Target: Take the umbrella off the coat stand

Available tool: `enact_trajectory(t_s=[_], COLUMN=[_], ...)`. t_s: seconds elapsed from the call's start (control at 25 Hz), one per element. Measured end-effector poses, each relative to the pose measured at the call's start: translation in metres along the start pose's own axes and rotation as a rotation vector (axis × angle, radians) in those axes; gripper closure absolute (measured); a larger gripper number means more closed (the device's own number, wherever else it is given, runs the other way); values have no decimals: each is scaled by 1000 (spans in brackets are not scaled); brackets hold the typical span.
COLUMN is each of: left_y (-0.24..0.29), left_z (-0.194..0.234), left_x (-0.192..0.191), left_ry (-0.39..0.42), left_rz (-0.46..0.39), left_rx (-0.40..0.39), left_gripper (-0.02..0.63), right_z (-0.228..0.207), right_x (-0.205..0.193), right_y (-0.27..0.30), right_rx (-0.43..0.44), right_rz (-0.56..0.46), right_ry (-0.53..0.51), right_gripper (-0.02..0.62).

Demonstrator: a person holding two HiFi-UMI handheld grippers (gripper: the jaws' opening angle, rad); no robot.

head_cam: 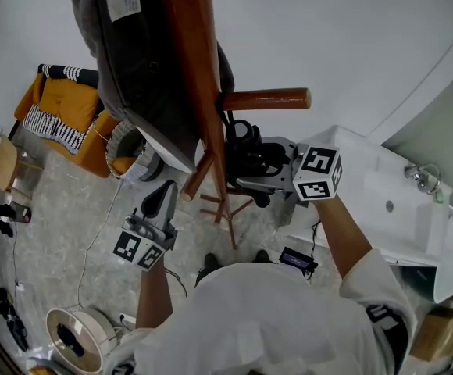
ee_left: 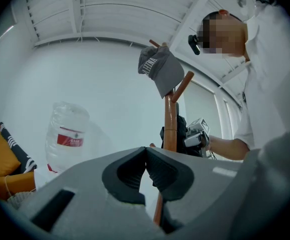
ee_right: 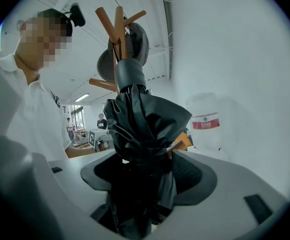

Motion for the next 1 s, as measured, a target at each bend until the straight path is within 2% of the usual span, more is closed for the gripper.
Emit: enact_trajectory(t_s=[0.36, 0.68, 1.0], left_y=[6, 14, 19], left_z=[-2, 0, -7], left_x=[4, 10, 9], left_ry=[1, 4, -9], left_rz=[-21, -39, -54], left_rx=[-5, -39, -68], left_gripper=[592, 591, 591], right_z=[1, 12, 21], right_x=[4, 17, 28], right_y=[-8, -12, -25], right_rx=[8, 49, 35], right_rz=[-44, -90, -139], right_ry=[-18, -25, -75], right_gripper=[342, 357, 364])
Point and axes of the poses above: the fingertips, and each gripper's own axes: y forward along the fingers, z to its left, x out of its top, the point moved 4 cm from there along -y, backward along the fingers, and after that the axes turned 9 degrees about y, right-handed, at the moved point
